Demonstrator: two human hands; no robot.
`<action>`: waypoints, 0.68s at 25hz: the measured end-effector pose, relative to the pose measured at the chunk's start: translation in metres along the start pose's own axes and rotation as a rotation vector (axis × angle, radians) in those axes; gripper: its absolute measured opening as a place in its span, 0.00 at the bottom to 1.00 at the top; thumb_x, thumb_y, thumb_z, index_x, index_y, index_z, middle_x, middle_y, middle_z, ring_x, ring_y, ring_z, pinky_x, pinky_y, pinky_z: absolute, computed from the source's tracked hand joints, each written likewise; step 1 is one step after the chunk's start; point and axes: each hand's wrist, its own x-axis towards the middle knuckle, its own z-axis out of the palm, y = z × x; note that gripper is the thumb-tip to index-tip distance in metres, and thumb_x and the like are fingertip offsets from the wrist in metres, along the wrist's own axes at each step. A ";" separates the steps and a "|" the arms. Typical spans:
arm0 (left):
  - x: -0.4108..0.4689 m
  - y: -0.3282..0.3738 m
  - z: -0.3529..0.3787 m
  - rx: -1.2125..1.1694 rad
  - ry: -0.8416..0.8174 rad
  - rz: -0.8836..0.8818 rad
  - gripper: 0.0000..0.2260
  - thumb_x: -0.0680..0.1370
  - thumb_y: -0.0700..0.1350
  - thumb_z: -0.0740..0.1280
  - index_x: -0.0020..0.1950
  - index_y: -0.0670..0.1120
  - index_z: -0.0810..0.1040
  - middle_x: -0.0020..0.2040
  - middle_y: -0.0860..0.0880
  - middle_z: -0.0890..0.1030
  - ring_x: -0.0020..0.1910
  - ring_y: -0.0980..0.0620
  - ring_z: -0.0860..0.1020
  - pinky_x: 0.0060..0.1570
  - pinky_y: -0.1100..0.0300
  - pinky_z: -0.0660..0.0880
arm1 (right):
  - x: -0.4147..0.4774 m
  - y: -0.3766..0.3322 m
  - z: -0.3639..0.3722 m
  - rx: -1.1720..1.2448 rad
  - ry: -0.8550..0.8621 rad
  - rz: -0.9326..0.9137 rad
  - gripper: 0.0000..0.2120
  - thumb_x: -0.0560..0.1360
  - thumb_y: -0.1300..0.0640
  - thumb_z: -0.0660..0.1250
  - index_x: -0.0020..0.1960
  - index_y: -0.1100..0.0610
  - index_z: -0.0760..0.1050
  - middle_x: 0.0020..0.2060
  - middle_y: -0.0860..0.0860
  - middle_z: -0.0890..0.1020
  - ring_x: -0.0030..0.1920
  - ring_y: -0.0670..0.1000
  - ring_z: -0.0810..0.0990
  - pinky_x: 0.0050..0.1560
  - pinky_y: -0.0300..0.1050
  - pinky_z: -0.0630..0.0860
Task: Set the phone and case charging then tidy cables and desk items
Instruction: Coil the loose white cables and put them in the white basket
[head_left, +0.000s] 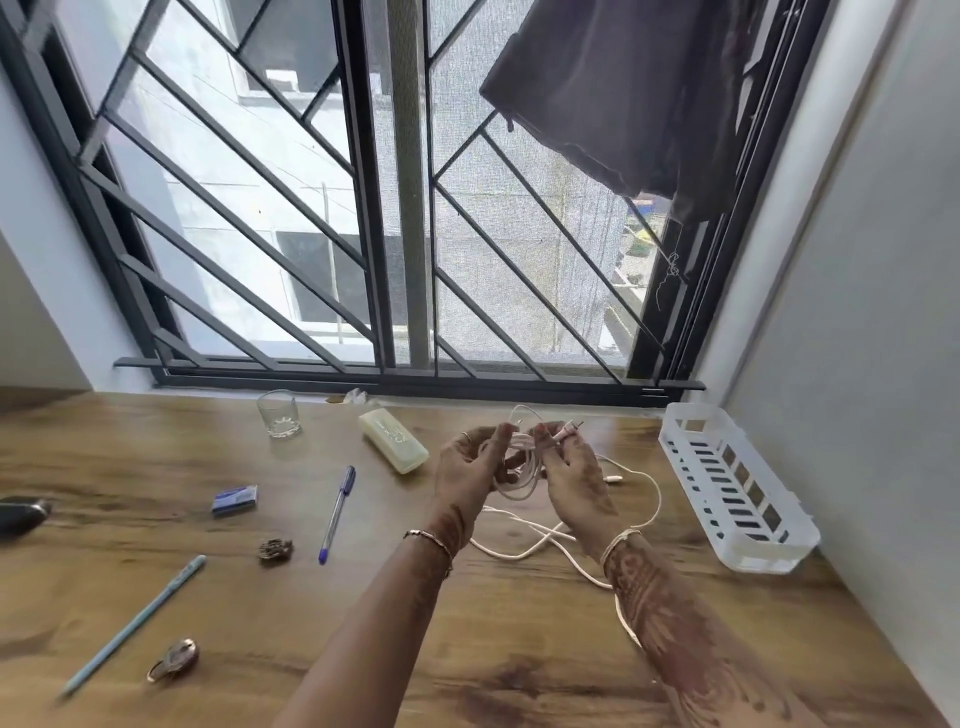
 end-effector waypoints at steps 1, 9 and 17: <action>-0.001 0.000 -0.001 0.055 -0.037 0.023 0.02 0.74 0.44 0.70 0.43 0.46 0.81 0.35 0.50 0.84 0.35 0.53 0.83 0.31 0.63 0.78 | 0.002 0.003 -0.001 0.017 0.031 0.019 0.13 0.78 0.47 0.61 0.54 0.56 0.75 0.49 0.53 0.81 0.51 0.51 0.79 0.55 0.42 0.74; 0.002 -0.014 -0.008 0.455 0.017 0.162 0.11 0.72 0.61 0.69 0.43 0.54 0.82 0.37 0.52 0.85 0.38 0.54 0.82 0.41 0.56 0.79 | 0.003 0.009 0.019 0.290 0.242 0.292 0.16 0.73 0.40 0.65 0.54 0.49 0.67 0.49 0.57 0.80 0.47 0.56 0.82 0.52 0.55 0.79; -0.002 -0.015 -0.001 0.466 0.141 0.181 0.08 0.75 0.55 0.67 0.41 0.51 0.80 0.32 0.53 0.81 0.27 0.64 0.76 0.32 0.66 0.73 | -0.002 0.012 0.022 -0.215 0.330 0.010 0.14 0.78 0.47 0.61 0.50 0.57 0.77 0.45 0.55 0.83 0.45 0.55 0.79 0.48 0.48 0.73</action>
